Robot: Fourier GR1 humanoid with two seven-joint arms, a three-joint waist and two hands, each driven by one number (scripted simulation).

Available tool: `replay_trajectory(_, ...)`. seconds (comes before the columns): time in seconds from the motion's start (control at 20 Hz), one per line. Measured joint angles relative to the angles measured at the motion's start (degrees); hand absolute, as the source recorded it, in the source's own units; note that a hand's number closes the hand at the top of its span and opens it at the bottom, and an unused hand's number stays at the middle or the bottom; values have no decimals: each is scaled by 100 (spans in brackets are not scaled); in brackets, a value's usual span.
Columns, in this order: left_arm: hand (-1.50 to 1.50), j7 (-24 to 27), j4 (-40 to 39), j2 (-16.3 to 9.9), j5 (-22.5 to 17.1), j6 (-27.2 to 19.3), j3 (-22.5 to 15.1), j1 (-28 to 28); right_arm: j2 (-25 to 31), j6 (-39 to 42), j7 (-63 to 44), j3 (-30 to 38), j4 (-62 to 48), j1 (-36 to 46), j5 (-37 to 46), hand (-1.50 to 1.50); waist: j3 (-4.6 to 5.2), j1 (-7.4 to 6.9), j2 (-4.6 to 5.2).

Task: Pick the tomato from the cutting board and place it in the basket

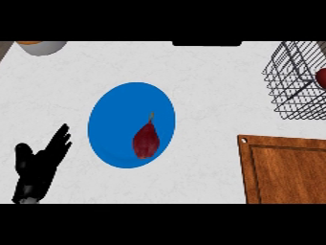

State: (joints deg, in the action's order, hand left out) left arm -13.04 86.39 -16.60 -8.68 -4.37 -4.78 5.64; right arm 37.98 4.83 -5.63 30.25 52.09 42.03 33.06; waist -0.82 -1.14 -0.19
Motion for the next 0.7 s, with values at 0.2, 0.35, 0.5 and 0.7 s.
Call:
replay_trajectory(0.2, 0, -17, -6, 13, 23, 21, 30, 3, 140, -158, 404, 111, -370, 51, -86, -150, -4, 9, -15)
replay_trajectory(0.35, 0, 4, -13, 84, 86, -16, -5, 2, 291, -241, 518, 282, -643, 223, -220, -150, -5, 10, -16)
replay_trajectory(0.5, 0, 53, -17, 117, 127, -31, -4, 37, 493, -231, 499, 537, -854, 324, -428, -150, -5, 29, -25)
replay_trajectory(0.7, 0, 101, 3, 70, 47, 72, 94, 95, 855, -176, 473, 896, -1091, 254, -685, -150, 0, 68, -34)
